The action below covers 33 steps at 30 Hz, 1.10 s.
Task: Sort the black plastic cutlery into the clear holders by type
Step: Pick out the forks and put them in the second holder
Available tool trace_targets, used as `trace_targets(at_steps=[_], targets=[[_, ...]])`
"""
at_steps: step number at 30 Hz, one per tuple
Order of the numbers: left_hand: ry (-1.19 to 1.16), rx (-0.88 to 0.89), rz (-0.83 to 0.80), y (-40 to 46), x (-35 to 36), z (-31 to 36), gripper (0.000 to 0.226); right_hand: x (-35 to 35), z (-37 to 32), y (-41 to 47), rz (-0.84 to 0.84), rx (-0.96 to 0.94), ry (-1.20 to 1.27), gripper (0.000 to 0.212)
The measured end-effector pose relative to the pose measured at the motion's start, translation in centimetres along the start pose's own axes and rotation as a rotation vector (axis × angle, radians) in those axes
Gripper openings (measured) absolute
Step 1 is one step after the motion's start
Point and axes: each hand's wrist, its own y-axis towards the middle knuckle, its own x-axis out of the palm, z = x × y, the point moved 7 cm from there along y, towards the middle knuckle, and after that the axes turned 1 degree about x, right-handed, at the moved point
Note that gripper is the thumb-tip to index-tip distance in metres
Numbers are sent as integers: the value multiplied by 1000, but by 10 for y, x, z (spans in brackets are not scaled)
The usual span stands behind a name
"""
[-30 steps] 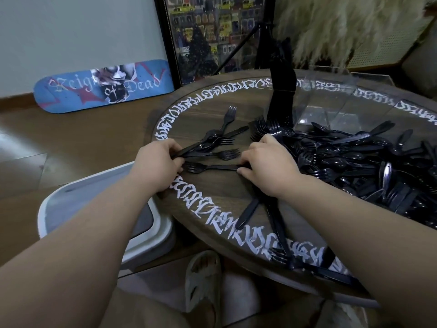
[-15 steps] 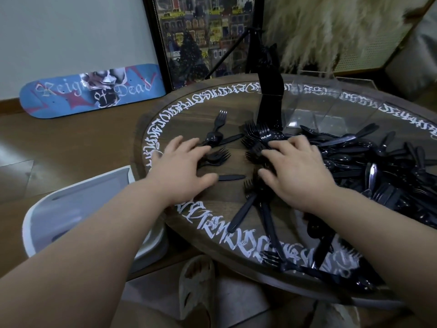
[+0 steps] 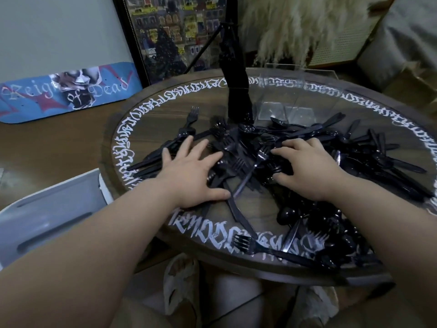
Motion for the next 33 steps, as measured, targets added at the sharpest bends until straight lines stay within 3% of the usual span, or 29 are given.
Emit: trace_targets(at_steps=[7,12,15,19,22,24,28,33], targets=[[0,-165,78,-2,-10,-27,99,4,-7,3,30,-73,-47,56],[-59,-71,193,-1,-20,-14,84,10,-26,3,69,-180,-59,49],[-63,31,120,2,-15,5,71,13,-40,0,54,-258,-88,47],[-52,-29,6,4,-7,-4,78,16,-46,-2,-16,-317,-58,45],[-50,-64,43,3,-9,-12,84,-7,-24,8,129,-222,89,46],[-59,-52,77,6,-12,-6,84,-22,4,17,233,-49,81,47],[-96,32,129,17,-20,22,77,-10,47,26,128,204,49,49],[-146,119,172,34,-29,57,70,-4,64,26,110,214,123,51]])
